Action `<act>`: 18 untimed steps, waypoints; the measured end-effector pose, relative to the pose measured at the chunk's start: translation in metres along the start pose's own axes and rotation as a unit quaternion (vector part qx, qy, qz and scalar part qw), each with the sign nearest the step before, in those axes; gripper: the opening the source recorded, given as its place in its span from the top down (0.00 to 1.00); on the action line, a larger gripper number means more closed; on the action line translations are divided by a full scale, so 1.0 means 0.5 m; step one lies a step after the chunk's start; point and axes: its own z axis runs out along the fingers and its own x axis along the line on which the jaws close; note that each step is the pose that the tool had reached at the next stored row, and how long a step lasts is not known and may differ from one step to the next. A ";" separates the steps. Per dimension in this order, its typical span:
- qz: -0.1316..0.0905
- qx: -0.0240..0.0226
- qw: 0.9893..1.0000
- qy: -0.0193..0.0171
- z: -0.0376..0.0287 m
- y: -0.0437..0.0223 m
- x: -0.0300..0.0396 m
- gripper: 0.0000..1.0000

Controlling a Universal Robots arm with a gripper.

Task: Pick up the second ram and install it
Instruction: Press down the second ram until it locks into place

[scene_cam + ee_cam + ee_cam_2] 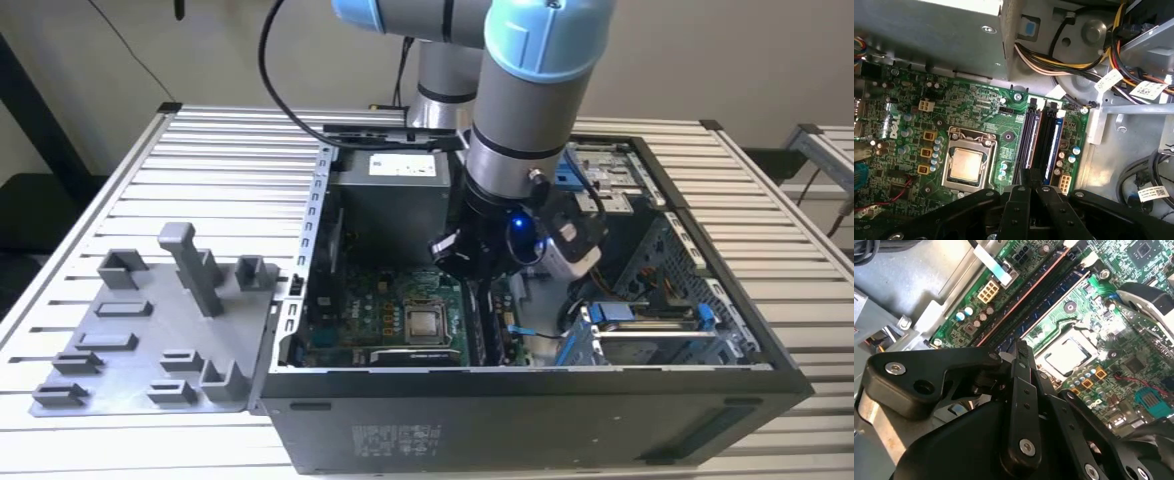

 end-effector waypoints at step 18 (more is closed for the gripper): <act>-0.052 -0.001 0.999 -0.002 0.000 0.000 0.000 0.89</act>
